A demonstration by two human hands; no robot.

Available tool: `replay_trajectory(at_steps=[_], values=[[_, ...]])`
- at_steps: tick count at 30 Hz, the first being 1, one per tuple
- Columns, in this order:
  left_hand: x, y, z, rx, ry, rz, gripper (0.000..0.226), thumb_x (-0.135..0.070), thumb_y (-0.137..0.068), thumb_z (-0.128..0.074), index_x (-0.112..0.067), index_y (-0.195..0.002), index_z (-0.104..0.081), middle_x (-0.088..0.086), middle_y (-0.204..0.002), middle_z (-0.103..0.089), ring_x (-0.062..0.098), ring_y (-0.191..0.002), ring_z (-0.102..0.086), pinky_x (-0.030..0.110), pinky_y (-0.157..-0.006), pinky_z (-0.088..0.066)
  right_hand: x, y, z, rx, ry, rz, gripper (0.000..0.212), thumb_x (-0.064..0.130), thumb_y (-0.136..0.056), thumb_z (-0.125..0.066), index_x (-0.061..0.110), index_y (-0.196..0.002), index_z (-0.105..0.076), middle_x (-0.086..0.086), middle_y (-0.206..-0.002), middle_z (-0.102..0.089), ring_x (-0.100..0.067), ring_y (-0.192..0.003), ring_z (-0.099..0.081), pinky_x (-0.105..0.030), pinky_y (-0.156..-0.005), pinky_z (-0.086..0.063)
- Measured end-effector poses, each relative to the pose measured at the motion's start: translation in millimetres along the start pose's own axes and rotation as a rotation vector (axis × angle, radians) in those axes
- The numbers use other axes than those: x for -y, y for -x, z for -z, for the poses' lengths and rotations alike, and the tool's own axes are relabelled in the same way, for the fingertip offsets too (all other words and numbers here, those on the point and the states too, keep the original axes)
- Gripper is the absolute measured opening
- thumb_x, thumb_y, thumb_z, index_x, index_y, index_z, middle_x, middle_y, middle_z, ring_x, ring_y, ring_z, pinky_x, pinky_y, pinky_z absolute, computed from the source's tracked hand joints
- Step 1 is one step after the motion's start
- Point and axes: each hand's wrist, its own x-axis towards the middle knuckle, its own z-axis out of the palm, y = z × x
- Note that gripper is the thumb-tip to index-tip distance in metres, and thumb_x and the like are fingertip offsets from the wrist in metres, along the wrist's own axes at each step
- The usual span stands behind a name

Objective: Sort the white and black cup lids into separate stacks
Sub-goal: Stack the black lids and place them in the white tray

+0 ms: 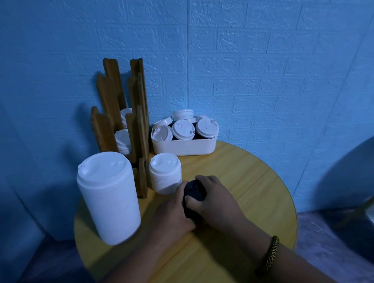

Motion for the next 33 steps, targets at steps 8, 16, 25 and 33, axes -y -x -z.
replay_trajectory(at_steps=[8,16,25,33], values=[[-1.0,0.8,2.5,0.006,0.052,-0.011,0.100,-0.049,-0.075,-0.085,-0.045,-0.152,-0.021,-0.016,-0.143,-0.051,0.008,-0.124,-0.052,0.031,-0.097,-0.052,-17.0,-1.5,15.5,0.189,-0.180,0.055,0.082,0.056,-0.082,-0.071,0.032,-0.151,-0.032,0.015,-0.140,-0.039,-0.001,-0.119,-0.047,-0.011,-0.088,-0.042],[-2.4,3.2,3.7,0.006,0.042,-0.012,0.100,-0.052,-0.075,-0.085,-0.043,-0.152,-0.022,-0.017,-0.144,-0.048,0.004,-0.120,-0.048,0.028,-0.095,-0.048,-34.1,7.3,19.0,0.212,-0.370,0.030,0.084,0.050,-0.078,-0.077,0.033,-0.148,-0.034,0.015,-0.134,-0.052,0.004,-0.118,-0.054,-0.018,-0.096,-0.048],[-2.2,1.9,3.6,0.000,0.015,-0.019,0.104,-0.052,-0.073,-0.086,-0.040,-0.154,-0.022,-0.016,-0.146,-0.048,0.007,-0.127,-0.049,0.026,-0.097,-0.046,-39.1,4.6,18.3,0.232,-0.349,0.052,0.087,0.050,-0.077,-0.078,0.033,-0.149,-0.032,0.015,-0.136,-0.050,0.003,-0.120,-0.053,-0.021,-0.100,-0.048],[-0.5,0.8,1.4,-0.006,0.016,-0.042,0.103,-0.050,-0.074,-0.086,-0.041,-0.153,-0.021,-0.015,-0.147,-0.048,0.005,-0.126,-0.048,0.028,-0.099,-0.048,-39.7,6.0,14.4,0.187,-0.334,0.045,0.096,0.062,-0.071,-0.075,0.031,-0.150,-0.031,0.012,-0.138,-0.049,0.000,-0.122,-0.052,-0.026,-0.102,-0.049]])
